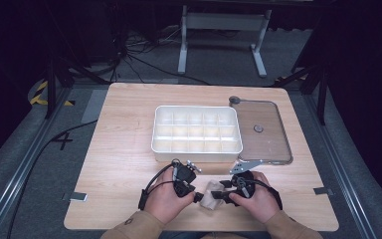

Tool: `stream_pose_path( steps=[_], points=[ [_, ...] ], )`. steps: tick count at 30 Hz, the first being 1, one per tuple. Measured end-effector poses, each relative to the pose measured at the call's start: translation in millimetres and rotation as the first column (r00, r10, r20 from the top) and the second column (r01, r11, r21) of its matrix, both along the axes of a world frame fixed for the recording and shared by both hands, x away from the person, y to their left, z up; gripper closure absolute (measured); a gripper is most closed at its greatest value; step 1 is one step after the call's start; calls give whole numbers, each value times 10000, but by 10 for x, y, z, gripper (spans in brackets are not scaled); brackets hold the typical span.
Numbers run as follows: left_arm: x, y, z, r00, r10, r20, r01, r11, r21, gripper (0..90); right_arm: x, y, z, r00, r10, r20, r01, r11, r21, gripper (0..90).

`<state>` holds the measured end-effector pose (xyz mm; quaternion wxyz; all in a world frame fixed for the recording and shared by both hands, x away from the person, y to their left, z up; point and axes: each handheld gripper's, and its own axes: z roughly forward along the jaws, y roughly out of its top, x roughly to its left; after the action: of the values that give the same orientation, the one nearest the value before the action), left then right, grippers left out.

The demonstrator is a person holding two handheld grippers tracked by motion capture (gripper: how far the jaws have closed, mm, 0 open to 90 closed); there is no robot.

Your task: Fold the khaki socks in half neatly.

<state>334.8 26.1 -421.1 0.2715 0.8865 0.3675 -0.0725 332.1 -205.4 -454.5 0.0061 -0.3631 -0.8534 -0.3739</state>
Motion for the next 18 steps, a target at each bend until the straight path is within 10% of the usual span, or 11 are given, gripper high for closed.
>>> stream_pose_path(
  steps=[18],
  points=[
    [61,130,83,9991,379,182,-374,9989,-289,566,50,-7,-74,9968,464,-650,-407,9954,867,554]
  ],
)
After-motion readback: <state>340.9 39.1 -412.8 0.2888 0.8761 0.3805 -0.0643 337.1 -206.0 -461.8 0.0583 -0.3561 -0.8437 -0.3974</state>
